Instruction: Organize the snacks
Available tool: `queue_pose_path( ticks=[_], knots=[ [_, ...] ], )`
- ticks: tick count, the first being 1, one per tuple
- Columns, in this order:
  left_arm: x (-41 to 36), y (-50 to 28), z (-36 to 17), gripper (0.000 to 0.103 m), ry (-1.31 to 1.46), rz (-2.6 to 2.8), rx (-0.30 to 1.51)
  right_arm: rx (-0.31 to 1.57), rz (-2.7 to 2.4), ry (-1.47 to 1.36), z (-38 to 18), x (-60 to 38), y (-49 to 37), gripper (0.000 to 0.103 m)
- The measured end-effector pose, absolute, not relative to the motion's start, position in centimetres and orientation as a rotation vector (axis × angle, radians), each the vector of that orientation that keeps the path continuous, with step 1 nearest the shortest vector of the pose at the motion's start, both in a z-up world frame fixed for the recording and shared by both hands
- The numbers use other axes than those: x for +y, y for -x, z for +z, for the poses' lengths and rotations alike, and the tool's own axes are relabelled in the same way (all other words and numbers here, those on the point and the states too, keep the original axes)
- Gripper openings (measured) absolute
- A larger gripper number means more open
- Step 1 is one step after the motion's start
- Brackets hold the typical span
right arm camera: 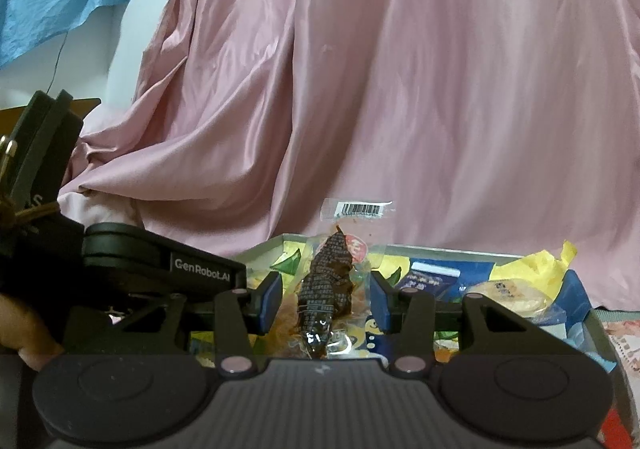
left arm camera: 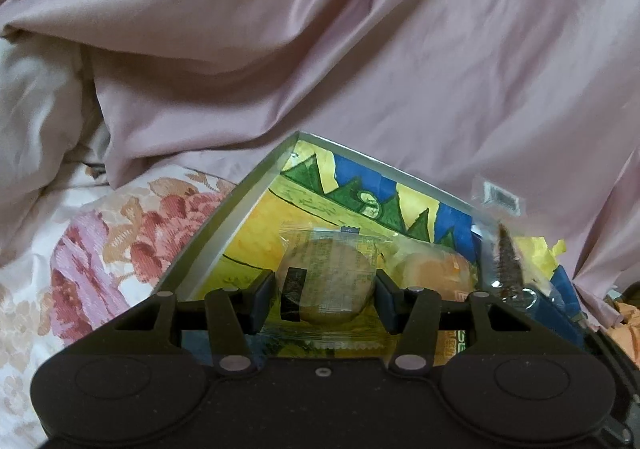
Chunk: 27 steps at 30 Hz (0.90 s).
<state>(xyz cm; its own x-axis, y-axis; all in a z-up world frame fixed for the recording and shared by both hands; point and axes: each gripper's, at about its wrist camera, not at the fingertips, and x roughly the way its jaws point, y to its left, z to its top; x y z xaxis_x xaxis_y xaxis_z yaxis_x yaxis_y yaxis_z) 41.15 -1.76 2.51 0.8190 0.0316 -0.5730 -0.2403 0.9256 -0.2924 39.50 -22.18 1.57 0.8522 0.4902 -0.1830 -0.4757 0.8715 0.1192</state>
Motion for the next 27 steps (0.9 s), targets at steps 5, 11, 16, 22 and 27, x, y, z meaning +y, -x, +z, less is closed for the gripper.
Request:
queue_pose_path(
  ticks=[5, 11, 16, 22, 27],
  knots=[
    [-1.7, -41.0, 2.4, 0.060, 0.375, 0.140, 0.592, 0.231, 0.507, -0.082, 1.2, -22.2, -39.8, 0.056],
    [-1.2, -39.9, 2.6, 0.079, 0.414, 0.158, 0.561, 0.226, 0.503, -0.084, 1.1, -22.4, -39.5, 0.070],
    [-1.1, -38.3, 3.5, 0.094, 0.424, 0.165, 0.513, 0.199, 0.485, -0.095, 1.5, -22.9, -38.5, 0.085],
    [-1.1, -35.6, 4.8, 0.102, 0.433, 0.167, 0.442, 0.162, 0.437, -0.117, 2.1, -24.0, -36.4, 0.097],
    [-1.2, -33.3, 5.5, 0.102, 0.424, 0.178, 0.410, 0.141, 0.377, -0.147, 2.5, -25.2, -34.2, 0.103]
  ],
)
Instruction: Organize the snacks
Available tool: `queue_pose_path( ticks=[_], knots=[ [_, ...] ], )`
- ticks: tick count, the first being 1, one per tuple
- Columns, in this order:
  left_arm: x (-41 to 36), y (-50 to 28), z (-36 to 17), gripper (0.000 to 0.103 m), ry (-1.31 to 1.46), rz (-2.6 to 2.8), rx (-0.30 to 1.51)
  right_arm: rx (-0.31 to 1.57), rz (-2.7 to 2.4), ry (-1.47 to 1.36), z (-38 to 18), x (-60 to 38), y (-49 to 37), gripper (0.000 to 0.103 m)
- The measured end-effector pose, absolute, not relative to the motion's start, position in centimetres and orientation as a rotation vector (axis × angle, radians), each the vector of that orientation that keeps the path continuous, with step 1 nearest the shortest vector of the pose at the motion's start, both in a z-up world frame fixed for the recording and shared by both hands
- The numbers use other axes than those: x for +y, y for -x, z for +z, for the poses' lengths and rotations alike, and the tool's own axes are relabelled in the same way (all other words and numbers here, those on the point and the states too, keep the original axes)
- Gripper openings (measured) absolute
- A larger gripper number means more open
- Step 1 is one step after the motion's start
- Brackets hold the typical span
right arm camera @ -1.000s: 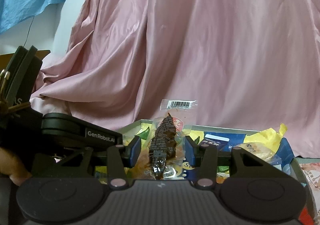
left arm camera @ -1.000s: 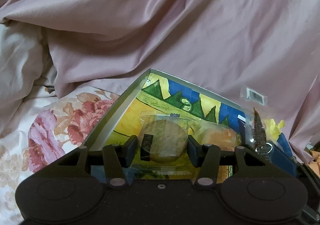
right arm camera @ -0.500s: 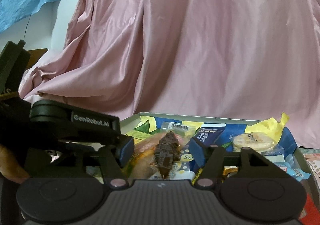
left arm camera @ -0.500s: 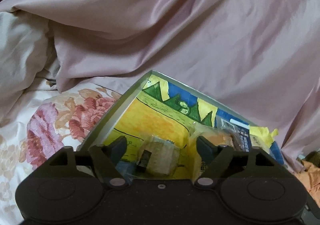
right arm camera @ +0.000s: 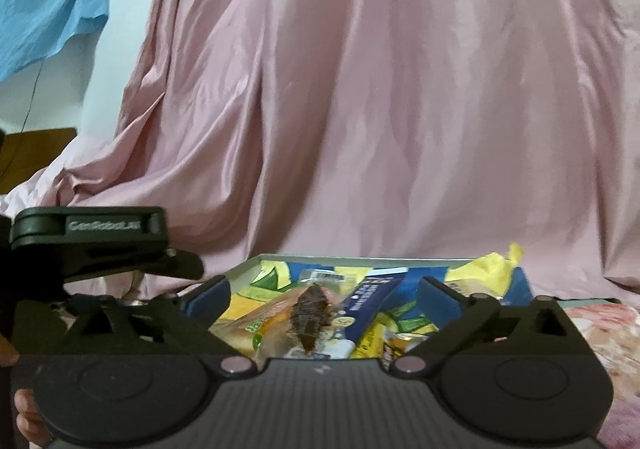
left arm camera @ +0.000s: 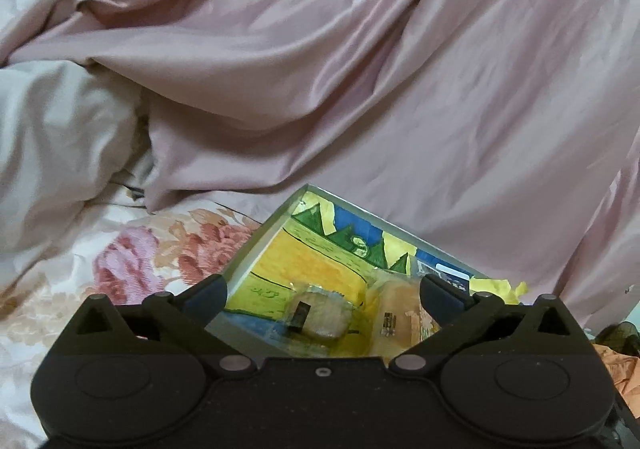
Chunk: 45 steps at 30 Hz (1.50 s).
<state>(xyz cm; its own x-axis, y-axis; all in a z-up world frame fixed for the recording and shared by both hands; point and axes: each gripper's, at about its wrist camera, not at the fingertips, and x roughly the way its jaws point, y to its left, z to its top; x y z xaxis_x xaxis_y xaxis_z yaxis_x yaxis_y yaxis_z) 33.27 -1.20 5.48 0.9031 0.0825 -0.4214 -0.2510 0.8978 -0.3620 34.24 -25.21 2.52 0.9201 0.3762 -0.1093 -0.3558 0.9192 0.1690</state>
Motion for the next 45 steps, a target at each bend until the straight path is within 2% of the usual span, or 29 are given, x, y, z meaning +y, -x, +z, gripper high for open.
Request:
queue_pose_path(
  ticks=[23, 45],
  knots=[
    [-2.2, -21.0, 3.7, 0.102, 0.240, 0.192, 0.394, 0.137, 0.304, -0.072, 2.3, -25.9, -22.1, 0.103],
    [-2.0, -12.7, 1.2, 0.102, 0.137, 0.166, 0.414, 0.275, 0.240, -0.136, -0.4, -26.1, -14.7, 0.103]
  ],
)
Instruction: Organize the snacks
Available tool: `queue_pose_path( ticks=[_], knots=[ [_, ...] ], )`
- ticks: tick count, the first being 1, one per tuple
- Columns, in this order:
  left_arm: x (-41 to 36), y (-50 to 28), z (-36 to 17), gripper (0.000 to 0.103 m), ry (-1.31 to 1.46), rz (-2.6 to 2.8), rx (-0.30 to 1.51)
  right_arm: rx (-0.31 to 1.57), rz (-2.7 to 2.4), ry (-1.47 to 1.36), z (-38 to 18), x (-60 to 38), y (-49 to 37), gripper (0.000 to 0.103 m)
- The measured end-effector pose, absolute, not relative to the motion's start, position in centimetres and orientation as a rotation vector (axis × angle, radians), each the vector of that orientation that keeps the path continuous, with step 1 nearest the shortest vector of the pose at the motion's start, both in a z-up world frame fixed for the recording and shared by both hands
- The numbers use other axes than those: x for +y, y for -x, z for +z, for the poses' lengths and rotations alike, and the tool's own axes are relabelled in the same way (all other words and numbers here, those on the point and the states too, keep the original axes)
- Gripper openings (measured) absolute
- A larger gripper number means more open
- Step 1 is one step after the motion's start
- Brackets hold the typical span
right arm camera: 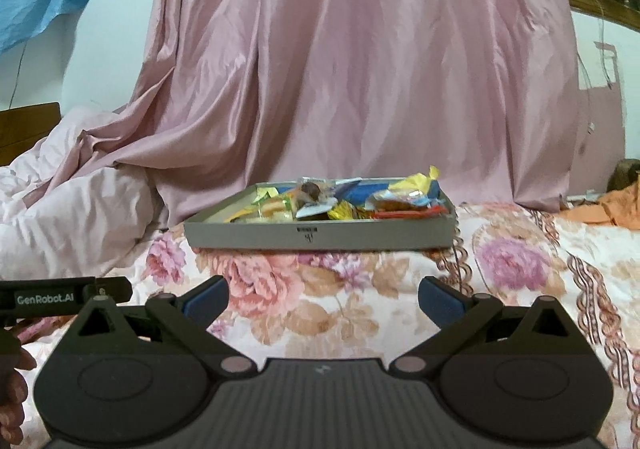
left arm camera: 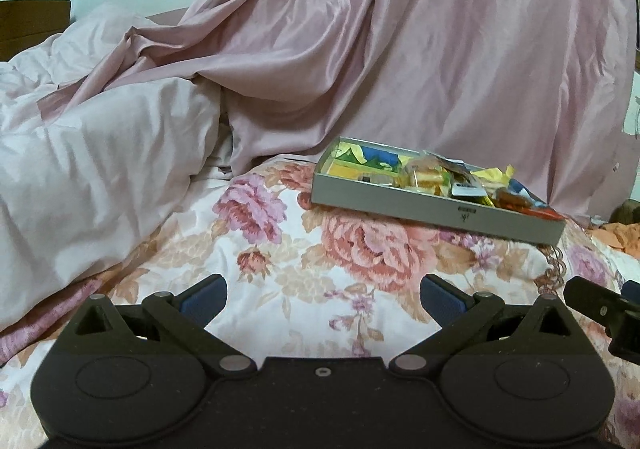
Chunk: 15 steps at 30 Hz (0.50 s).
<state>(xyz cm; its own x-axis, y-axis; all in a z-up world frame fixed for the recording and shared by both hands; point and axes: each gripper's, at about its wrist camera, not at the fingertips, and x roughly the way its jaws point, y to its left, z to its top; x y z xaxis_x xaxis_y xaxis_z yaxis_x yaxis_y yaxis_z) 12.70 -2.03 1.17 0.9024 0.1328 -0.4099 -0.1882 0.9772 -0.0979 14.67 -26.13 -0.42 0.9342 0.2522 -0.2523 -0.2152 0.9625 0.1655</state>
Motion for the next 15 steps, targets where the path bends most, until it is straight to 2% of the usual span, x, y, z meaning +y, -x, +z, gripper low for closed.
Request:
queue_pose_path(
  ticks=[15],
  knots=[
    [-1.7, -9.4, 0.4, 0.102, 0.137, 0.149, 0.396, 0.244, 0.194, -0.102, -0.7, -26.0, -11.6, 0.103]
  ],
)
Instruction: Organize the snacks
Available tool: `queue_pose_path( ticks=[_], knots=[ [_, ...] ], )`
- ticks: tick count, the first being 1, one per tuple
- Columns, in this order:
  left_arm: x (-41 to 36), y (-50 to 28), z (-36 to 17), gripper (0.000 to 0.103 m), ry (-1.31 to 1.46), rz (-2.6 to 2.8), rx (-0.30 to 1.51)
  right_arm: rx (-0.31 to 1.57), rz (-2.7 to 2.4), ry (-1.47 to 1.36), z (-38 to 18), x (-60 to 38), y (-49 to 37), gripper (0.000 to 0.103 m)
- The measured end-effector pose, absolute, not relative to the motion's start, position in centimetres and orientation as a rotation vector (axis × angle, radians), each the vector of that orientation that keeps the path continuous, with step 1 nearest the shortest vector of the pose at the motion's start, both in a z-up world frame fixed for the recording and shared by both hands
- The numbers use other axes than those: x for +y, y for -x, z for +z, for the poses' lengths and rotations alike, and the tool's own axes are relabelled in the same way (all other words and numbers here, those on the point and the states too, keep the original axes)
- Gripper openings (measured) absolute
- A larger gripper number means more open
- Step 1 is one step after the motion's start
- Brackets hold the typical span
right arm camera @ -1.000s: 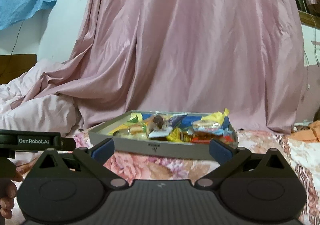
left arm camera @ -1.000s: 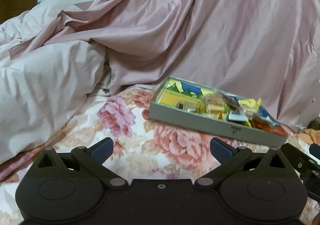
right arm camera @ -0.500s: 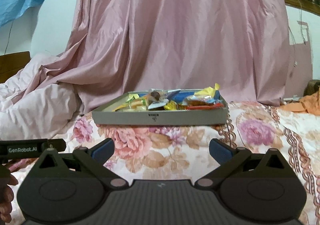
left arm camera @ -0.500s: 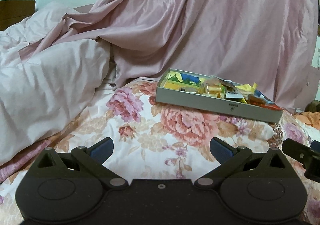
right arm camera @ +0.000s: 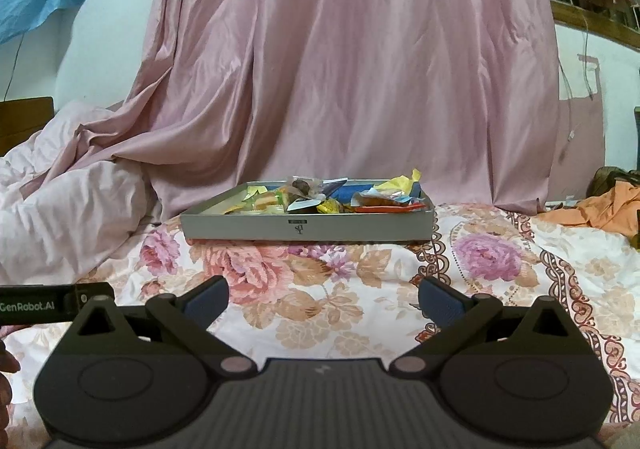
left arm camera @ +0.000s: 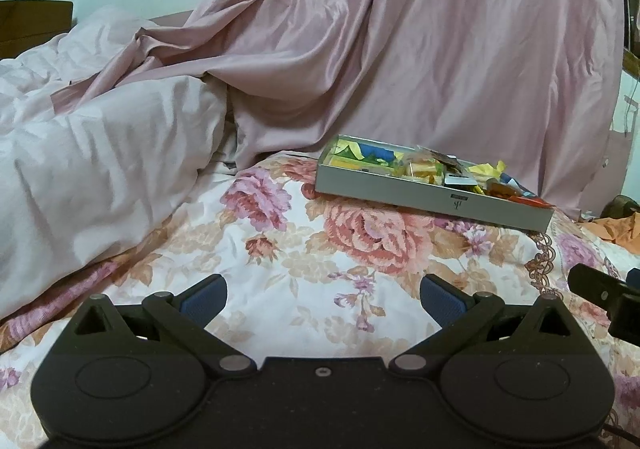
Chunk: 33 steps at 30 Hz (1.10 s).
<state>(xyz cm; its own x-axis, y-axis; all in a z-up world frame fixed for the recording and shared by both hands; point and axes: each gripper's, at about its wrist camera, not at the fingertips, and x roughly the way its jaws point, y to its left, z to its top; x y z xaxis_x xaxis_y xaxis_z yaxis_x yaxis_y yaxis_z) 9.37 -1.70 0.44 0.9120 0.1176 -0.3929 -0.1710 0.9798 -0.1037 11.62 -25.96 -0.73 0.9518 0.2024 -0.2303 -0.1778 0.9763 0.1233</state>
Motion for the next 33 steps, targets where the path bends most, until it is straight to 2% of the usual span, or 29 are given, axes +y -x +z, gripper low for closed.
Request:
queue_pose_path(
  ticks=[33],
  knots=[
    [0.3, -7.6, -1.6, 0.102, 0.107, 0.130, 0.402, 0.356, 0.164, -0.059, -2.6, -22.8, -11.5, 0.103]
  ],
)
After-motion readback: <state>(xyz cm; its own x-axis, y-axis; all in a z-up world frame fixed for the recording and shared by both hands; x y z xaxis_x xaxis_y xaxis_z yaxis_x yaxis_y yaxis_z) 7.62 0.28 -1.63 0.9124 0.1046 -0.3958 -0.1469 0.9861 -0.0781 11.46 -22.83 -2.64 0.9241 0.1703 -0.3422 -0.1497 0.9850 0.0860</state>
